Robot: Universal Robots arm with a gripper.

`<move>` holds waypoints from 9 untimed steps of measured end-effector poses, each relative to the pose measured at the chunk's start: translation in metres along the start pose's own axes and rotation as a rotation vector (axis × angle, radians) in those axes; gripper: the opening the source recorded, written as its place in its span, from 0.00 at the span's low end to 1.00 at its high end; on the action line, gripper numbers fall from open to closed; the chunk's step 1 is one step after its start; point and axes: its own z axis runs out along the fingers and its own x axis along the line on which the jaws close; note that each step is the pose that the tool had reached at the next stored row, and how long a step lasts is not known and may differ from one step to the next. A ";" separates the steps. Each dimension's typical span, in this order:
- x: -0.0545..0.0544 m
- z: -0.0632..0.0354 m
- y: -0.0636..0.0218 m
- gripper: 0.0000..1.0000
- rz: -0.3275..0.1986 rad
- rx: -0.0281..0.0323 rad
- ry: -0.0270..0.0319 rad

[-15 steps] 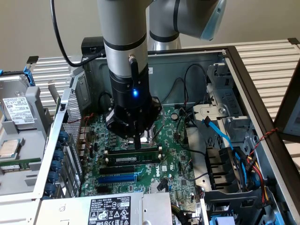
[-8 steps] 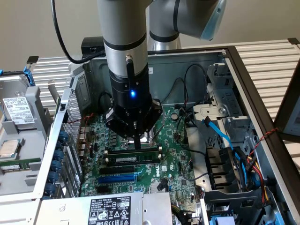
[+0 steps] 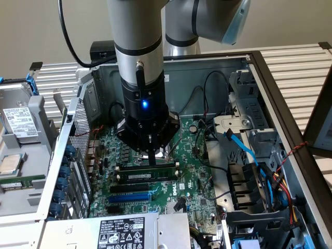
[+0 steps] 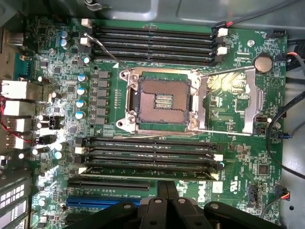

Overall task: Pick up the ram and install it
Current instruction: 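Press down the ram until it locks into place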

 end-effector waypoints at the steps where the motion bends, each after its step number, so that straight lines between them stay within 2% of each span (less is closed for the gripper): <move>1: 0.000 0.0000 0.0000 0.11 0.000 0.0000 0.0000; 7: 0.000 -0.0001 -0.0001 0.11 0.004 0.0002 0.0000; 9: 0.000 0.0000 -0.0001 0.11 0.031 0.0013 -0.0007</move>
